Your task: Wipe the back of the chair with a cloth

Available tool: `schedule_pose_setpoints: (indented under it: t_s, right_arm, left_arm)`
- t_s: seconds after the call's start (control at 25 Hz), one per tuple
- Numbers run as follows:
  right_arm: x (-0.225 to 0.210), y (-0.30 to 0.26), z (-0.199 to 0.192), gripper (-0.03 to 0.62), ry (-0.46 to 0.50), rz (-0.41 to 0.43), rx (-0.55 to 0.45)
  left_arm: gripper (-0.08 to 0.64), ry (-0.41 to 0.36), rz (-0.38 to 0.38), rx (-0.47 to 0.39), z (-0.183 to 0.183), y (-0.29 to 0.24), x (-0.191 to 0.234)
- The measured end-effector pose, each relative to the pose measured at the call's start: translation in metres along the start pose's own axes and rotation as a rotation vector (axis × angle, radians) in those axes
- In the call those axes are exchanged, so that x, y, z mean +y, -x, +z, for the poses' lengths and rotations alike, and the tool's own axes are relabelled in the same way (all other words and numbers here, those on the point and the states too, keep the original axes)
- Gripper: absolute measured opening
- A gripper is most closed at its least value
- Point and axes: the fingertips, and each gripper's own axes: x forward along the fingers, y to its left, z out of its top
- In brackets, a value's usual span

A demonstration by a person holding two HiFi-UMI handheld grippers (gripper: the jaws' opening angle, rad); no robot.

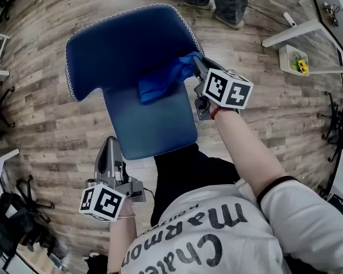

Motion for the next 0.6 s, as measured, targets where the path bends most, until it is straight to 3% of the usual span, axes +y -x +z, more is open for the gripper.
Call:
schedule_pose_setpoints:
  t_s: [0.36,0.6]
  right_arm:
    - [-0.006,0.017,0.017,0.071,0.010,0.011,-0.029]
    - [0.016,-0.004,0.002,0.071,0.080,0.028,0.008]
  left_arm:
    - [0.008,-0.015,-0.018,-0.023,0.002,0.004,-0.020]
    - [0.008,0.021,0.029,-0.014,-0.002,0.011,-0.001]
